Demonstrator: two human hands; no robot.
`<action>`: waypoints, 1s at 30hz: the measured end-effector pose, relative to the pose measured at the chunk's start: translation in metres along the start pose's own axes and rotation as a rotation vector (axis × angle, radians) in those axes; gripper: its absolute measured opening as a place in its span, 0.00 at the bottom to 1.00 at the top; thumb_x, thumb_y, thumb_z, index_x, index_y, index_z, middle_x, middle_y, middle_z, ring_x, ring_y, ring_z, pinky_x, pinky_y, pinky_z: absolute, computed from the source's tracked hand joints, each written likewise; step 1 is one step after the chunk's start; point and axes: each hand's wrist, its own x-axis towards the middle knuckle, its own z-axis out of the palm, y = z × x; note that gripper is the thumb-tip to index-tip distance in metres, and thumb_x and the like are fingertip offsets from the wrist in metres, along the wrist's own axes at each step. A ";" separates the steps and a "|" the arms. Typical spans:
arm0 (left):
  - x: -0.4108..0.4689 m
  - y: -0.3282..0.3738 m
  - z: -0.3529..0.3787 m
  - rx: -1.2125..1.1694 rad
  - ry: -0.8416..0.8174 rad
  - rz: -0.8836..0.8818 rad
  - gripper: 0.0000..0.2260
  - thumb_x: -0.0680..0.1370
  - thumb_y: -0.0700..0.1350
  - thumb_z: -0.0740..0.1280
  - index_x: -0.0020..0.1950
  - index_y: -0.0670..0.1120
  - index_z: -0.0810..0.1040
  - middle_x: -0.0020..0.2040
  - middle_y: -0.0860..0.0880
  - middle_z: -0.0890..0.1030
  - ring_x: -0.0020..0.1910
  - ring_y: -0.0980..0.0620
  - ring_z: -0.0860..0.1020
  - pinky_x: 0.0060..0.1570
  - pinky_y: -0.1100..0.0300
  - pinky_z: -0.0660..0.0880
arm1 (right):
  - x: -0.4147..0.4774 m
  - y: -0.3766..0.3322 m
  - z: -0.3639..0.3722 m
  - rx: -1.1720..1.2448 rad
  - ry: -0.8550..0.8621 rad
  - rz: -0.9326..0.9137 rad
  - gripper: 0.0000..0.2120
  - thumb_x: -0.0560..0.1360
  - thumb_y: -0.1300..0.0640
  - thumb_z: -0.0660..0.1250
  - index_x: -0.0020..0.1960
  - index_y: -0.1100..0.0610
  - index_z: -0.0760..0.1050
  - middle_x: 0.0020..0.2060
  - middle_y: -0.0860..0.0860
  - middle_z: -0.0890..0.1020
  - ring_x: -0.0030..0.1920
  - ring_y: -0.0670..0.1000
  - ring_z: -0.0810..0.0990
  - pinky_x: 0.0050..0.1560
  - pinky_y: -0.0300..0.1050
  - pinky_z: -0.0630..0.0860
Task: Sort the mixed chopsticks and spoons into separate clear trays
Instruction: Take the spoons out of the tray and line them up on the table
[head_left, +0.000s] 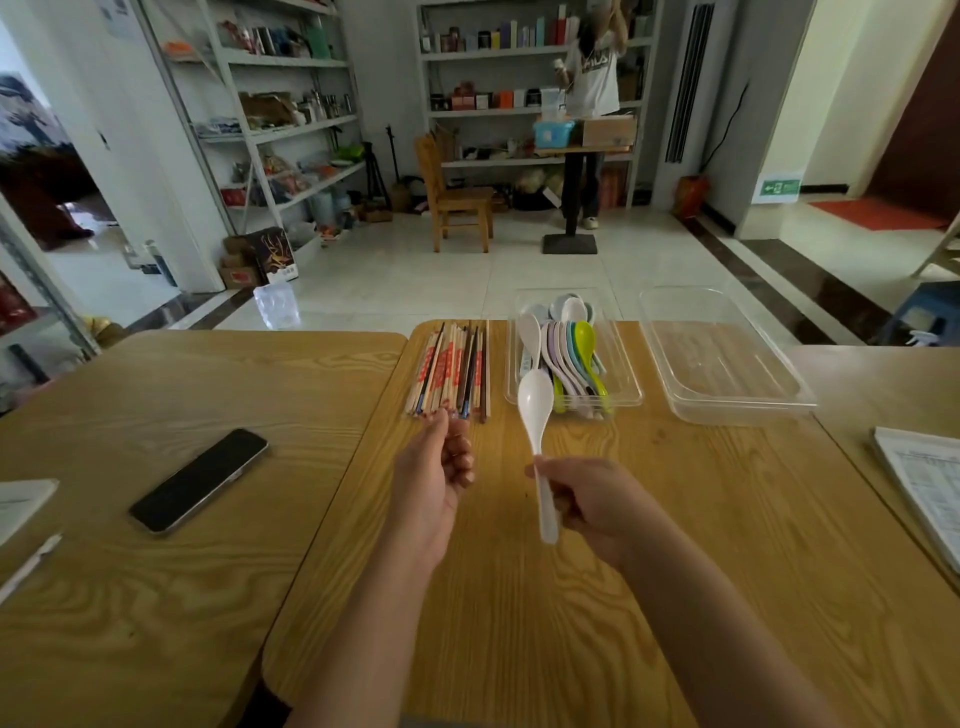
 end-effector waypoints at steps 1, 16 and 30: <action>-0.001 -0.001 -0.002 0.022 0.021 -0.012 0.12 0.82 0.49 0.61 0.50 0.41 0.79 0.33 0.49 0.77 0.31 0.54 0.73 0.32 0.62 0.70 | -0.001 0.003 0.003 -0.043 0.007 0.011 0.10 0.78 0.55 0.68 0.47 0.61 0.83 0.32 0.52 0.75 0.33 0.49 0.71 0.35 0.42 0.71; 0.018 -0.017 -0.032 0.584 0.026 -0.089 0.06 0.81 0.43 0.64 0.53 0.43 0.80 0.46 0.43 0.83 0.43 0.50 0.82 0.41 0.61 0.80 | 0.029 0.015 0.039 -0.792 0.078 -0.046 0.11 0.79 0.53 0.66 0.46 0.62 0.77 0.30 0.53 0.82 0.24 0.47 0.78 0.25 0.39 0.76; 0.035 -0.004 -0.014 0.586 -0.039 -0.048 0.06 0.81 0.42 0.64 0.52 0.45 0.80 0.46 0.45 0.84 0.44 0.51 0.82 0.41 0.61 0.78 | 0.029 -0.013 0.009 -0.777 -0.008 -0.046 0.17 0.79 0.46 0.65 0.43 0.59 0.78 0.27 0.50 0.79 0.21 0.44 0.74 0.25 0.37 0.71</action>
